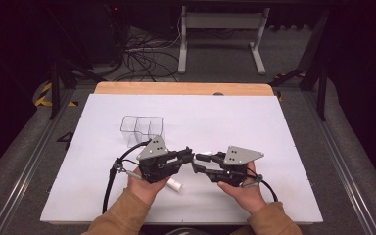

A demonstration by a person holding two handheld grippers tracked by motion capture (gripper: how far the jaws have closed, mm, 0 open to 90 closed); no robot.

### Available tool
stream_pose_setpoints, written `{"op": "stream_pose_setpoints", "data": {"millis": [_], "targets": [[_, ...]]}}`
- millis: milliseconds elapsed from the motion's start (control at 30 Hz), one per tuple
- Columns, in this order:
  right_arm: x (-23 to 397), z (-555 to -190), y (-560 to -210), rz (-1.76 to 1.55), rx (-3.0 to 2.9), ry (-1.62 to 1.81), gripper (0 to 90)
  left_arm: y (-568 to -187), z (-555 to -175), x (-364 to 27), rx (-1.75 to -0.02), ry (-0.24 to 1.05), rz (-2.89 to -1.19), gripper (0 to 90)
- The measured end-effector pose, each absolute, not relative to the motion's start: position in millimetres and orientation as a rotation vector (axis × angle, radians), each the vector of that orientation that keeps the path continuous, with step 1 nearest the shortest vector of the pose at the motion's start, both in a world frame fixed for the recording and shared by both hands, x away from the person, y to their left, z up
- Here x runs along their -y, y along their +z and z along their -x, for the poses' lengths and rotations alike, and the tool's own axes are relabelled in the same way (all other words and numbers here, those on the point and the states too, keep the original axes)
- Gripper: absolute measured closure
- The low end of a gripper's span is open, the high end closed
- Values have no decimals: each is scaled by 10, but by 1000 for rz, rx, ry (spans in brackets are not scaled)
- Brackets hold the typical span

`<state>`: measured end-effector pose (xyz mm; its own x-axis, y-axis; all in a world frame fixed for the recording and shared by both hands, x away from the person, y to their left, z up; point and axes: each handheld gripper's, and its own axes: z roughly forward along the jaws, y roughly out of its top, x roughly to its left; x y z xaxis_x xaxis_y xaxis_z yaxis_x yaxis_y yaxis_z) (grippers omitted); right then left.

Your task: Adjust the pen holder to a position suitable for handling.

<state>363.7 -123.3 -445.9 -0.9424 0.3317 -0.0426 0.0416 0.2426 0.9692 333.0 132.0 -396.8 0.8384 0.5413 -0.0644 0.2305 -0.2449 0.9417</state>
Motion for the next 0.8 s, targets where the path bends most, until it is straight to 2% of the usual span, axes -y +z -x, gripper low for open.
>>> {"op": "stream_pose_setpoints", "data": {"millis": [200, 400, 567, 800], "targets": [[1262, -3626, -4435, -352, -2267, 1735, 487, -3870, -3338, -1414, -602, 375, -1836, 800], [1313, -3615, -4415, -393, -2248, 1703, 452, -3780, -3353, -1539, -609, 448, -1849, 800], [1379, -3619, -4414, -430, -2239, 1685, 420, -3724, -3401, -1670, -642, 445, -1843, 800], [1457, -3616, -4415, -470, -2192, 1675, 311, -3651, -3481, -1893, -716, 435, -1823, 799]]}}
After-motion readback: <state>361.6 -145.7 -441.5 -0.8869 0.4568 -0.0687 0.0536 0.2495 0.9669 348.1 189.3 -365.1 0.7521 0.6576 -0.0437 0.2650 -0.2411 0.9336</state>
